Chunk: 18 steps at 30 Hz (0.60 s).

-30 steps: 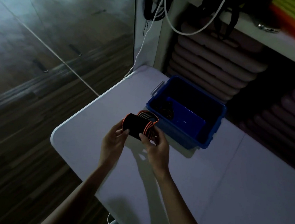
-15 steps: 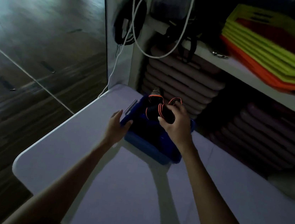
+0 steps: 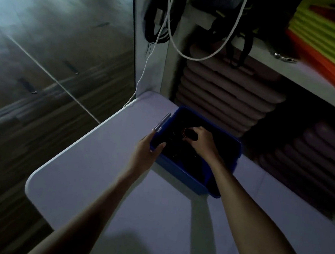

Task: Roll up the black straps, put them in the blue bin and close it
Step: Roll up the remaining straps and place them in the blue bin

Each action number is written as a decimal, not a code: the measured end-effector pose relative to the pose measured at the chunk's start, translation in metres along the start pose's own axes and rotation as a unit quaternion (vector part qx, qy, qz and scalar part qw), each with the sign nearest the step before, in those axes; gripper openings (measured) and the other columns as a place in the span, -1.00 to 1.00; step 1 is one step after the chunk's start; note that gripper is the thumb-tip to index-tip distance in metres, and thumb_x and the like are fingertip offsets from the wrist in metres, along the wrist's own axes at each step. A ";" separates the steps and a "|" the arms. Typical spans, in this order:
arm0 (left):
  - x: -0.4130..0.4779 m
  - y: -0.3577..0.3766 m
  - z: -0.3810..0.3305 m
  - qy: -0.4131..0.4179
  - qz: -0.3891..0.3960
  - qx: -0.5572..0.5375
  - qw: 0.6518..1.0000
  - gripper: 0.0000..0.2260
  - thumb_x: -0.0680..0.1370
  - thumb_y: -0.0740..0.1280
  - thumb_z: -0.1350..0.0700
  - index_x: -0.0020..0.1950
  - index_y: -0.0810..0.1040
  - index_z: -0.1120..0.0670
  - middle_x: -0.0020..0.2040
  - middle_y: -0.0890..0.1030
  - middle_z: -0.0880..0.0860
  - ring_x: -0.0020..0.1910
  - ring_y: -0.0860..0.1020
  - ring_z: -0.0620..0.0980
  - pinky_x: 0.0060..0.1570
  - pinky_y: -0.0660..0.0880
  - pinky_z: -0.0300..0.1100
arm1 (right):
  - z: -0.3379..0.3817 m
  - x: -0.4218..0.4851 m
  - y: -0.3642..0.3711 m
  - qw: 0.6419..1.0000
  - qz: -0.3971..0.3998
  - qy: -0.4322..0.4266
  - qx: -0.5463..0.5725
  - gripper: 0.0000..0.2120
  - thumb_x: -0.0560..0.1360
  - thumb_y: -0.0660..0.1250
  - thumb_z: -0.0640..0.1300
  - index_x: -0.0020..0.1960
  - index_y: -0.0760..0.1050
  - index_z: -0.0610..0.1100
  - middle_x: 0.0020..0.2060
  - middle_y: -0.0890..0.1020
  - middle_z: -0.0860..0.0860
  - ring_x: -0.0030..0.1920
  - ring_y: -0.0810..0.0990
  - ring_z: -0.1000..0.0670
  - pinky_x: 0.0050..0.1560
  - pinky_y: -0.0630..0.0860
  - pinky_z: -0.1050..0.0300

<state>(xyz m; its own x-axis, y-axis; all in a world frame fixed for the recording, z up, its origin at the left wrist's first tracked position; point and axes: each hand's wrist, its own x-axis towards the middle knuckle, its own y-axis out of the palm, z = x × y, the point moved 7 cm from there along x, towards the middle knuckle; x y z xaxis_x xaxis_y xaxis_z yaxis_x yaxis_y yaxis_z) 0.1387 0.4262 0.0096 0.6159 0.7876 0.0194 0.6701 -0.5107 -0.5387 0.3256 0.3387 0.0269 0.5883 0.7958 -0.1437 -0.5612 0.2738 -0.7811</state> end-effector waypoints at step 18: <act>-0.003 -0.001 -0.001 0.001 -0.014 -0.025 1.000 -0.51 0.52 0.34 0.04 0.40 0.36 0.16 0.27 0.54 0.13 0.22 0.52 0.05 0.06 0.38 -0.26 | 0.013 0.001 0.023 0.998 0.050 0.002 0.040 -0.64 0.51 0.36 -0.19 0.30 0.50 -0.15 0.11 0.64 -0.15 0.08 0.63 -0.07 0.07 0.59 0.11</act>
<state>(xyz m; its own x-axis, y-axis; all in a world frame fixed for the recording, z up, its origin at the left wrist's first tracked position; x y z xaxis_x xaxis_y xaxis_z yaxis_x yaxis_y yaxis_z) 0.1371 0.4239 0.0111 0.5966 0.8018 0.0354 0.7071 -0.5042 -0.4958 0.3053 0.3529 0.0168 0.5291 0.8194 -0.2206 -0.6618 0.2358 -0.7116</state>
